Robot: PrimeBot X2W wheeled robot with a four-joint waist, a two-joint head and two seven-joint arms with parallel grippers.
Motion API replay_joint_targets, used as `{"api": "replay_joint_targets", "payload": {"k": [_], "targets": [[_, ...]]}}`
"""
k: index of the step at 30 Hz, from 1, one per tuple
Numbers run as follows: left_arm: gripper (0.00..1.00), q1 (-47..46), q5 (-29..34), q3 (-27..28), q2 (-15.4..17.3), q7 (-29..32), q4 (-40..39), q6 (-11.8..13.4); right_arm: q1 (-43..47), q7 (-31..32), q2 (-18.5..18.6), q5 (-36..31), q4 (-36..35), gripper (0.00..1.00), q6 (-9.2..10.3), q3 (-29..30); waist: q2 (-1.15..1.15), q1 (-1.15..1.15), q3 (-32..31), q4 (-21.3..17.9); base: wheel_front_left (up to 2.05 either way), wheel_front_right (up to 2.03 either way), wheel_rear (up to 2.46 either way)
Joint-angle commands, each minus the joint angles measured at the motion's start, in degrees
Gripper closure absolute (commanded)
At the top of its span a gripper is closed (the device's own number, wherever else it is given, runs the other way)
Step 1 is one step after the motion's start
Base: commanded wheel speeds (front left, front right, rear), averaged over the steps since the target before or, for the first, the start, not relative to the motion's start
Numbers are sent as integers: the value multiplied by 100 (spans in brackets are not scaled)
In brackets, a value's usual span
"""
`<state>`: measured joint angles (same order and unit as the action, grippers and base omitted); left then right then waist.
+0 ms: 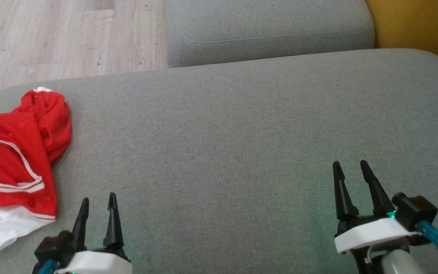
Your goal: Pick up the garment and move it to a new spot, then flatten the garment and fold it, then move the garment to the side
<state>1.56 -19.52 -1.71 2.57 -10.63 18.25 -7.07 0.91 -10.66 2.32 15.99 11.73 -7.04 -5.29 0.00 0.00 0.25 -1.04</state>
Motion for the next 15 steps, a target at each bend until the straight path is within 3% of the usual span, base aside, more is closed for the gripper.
{"api": "replay_joint_targets", "payload": {"k": [1, 15], "targets": [[0, -142, 166, 149, 77, -89, -150, 0, -66, -88, 49, -157, -194, 0, -38, -144, 0, 0, 5, 0, 0, 0, 0], [0, -149, 1178, 316, 91, -345, 12, 32, 0, -342, 54, -995, -118, 0, -43, -218, 0, 0, 6, -8, 0, 0, 0]]}}
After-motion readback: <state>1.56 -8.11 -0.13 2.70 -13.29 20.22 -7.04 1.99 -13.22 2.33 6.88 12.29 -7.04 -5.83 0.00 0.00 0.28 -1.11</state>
